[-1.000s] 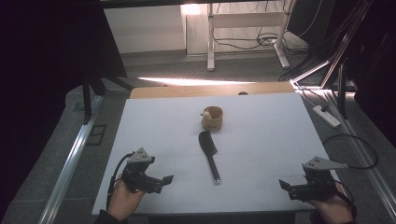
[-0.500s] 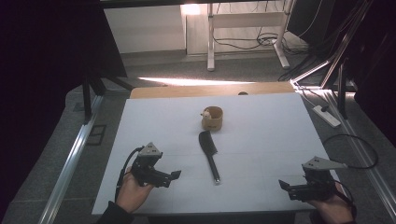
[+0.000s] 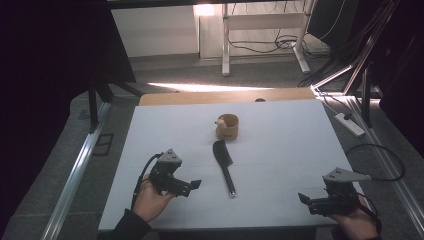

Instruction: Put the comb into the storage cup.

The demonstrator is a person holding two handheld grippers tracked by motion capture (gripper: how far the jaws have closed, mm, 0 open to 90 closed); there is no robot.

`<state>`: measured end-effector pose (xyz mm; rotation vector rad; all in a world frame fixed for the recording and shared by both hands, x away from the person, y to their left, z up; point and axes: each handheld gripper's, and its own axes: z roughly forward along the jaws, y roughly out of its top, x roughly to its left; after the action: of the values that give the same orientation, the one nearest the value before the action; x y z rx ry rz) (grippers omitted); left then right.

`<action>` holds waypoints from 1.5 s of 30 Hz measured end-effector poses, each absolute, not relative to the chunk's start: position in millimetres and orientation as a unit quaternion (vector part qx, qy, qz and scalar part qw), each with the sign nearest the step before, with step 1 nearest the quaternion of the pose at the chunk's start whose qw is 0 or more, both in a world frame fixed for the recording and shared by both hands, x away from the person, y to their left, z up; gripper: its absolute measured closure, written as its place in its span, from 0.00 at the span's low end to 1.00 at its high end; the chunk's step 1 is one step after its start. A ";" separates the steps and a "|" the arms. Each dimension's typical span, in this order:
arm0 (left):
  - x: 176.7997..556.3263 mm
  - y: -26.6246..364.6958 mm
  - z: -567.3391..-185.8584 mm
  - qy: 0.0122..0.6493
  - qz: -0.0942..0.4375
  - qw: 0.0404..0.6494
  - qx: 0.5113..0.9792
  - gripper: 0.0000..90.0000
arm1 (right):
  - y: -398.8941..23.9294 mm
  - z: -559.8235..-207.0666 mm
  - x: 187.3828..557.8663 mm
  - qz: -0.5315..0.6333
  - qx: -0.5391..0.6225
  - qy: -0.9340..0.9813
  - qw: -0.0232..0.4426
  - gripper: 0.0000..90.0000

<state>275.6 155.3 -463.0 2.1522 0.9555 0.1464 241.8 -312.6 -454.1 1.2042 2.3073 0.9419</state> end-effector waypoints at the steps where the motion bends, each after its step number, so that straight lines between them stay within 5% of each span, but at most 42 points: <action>1: 276.4 153.8 -463.1 0.374 0.056 0.381 0.843 0.00 | -312.6 -454.1 241.9 0.334 0.427 0.819 0.186 0.00; 45: 320.6 89.7 -471.0 0.323 0.035 0.363 0.873 0.00 | -311.2 -455.0 242.9 0.326 0.426 0.823 0.184 0.00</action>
<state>320.6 89.7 -471.0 2.2484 0.8317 0.0893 242.9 -311.2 -455.0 1.2026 2.3223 0.9198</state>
